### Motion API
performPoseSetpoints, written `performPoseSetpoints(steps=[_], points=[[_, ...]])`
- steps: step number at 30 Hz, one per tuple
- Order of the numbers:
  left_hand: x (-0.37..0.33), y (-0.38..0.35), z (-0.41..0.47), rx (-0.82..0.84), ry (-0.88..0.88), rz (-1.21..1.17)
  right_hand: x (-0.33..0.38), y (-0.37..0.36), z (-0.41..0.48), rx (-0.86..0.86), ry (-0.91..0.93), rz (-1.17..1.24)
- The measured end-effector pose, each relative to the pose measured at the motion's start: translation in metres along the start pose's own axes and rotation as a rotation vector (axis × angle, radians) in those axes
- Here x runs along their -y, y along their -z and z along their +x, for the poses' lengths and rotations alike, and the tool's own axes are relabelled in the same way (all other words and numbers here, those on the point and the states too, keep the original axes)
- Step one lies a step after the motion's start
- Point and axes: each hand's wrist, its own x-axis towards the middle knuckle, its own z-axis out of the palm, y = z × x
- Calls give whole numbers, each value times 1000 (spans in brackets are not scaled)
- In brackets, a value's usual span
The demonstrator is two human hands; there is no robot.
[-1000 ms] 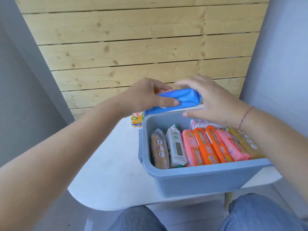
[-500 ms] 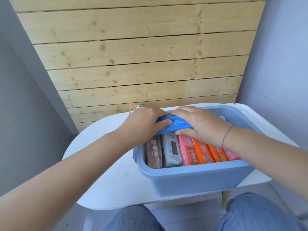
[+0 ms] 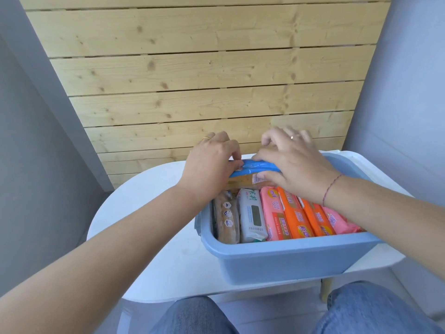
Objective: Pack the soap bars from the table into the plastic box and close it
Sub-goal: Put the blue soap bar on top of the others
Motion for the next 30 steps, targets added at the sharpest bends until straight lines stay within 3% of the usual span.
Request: performPoseSetpoints(steps=[2, 7, 12, 16, 20, 21, 23, 25, 27, 30], points=[[0, 0, 1, 89, 55, -65, 4, 5, 5, 18, 22, 27], [2, 0, -8, 230, -109, 314, 9, 3, 4, 129, -22, 73], [-9, -1, -19, 400, -187, 444, -1, -2, -1, 353, -115, 243], [-15, 5, -21, 479, -106, 455, -4, -4, -3, 462, -146, 329], [-13, 6, -36, 534, -162, 353, 0, -6, -4, 478, -158, 366], [-7, 10, -31, 535, -111, 189, 0, -6, -4, 465, -167, 388], [9, 25, -16, 496, 129, -365, 0, -4, -2, 426, -184, 435], [36, 26, 4, 239, 309, -744, -2, -1, 0, 351, -201, 496], [64, 14, 22, 20, 466, -701, -4, 1, 3, 269, -214, 542], [100, -24, 43, 40, 668, -543, -6, 4, 7, 231, -221, 623]])
